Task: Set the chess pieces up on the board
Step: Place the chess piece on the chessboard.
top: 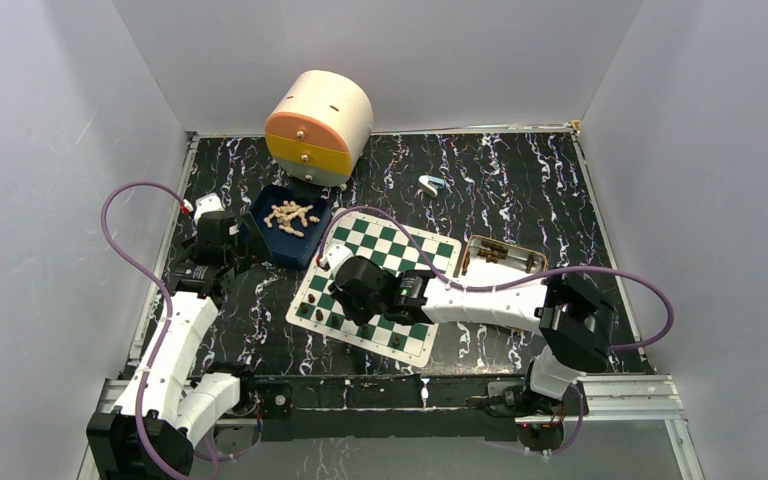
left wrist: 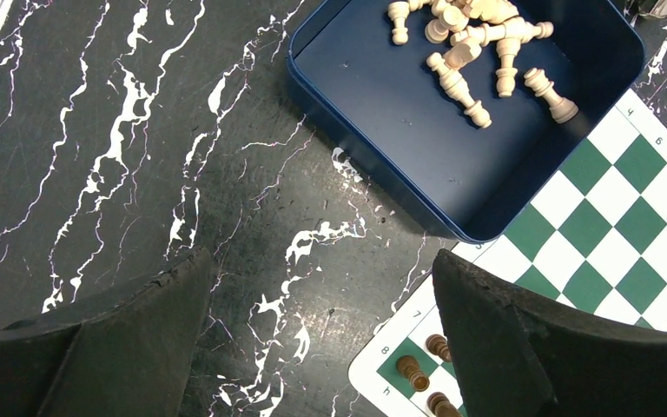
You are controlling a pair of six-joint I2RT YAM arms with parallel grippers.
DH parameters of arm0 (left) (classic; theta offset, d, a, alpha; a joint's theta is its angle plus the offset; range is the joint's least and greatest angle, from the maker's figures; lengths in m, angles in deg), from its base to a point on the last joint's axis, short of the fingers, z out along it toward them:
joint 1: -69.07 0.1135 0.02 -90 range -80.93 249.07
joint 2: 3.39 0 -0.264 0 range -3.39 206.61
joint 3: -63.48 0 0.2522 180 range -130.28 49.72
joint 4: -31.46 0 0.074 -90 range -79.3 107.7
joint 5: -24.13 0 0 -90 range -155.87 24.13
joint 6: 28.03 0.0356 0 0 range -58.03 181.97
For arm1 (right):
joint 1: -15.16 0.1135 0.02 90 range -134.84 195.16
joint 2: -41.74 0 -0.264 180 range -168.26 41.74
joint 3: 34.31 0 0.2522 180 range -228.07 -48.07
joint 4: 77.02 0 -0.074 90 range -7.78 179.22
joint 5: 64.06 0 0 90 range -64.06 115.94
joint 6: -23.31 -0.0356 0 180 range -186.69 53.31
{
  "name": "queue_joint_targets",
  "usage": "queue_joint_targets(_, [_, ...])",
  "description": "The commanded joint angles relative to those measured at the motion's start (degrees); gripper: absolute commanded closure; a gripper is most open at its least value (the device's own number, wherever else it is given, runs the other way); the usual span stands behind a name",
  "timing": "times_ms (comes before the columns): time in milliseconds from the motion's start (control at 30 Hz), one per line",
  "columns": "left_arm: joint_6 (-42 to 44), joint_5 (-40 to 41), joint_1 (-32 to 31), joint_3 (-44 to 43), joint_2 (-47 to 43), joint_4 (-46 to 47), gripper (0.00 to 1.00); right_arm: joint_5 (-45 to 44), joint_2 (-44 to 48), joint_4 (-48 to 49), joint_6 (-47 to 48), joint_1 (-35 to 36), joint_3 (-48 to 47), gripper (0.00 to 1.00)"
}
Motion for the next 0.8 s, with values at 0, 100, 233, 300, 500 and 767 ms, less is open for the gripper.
queue_joint_targets(0, [1.07, 1.33, 0.09, -0.21, -1.27, -0.07, 0.05, -0.07, -0.58, 3.43, -0.69, 0.80, -2.08, 0.81])
queue_joint_targets(100, [1.35, 0.89, 0.09, -0.22, -1.18, -0.03, 0.05, -0.40, -1.07, 4.40, -1.12, 0.98, -1.26, 0.82])
queue_joint_targets(233, [1.56, 0.67, 0.09, -0.13, -1.26, -0.19, 0.05, -0.58, -1.71, 4.66, -1.69, 1.24, -0.71, 0.81])
queue_joint_targets(300, [1.67, 0.57, 0.09, -0.09, -1.40, -0.12, 0.05, -0.31, -2.13, 4.56, -1.83, 1.47, -0.68, 0.81])
queue_joint_targets(500, [1.77, 0.36, 0.00, -0.14, -1.27, -0.03, 0.05, -0.64, -3.01, 3.80, -2.79, 1.99, -0.17, 0.81])
queue_joint_targets(767, [1.85, 0.26, 0.00, -0.21, -1.18, -0.08, 0.05, -2.21, -3.80, 3.10, -3.02, 2.30, 0.33, 0.81])
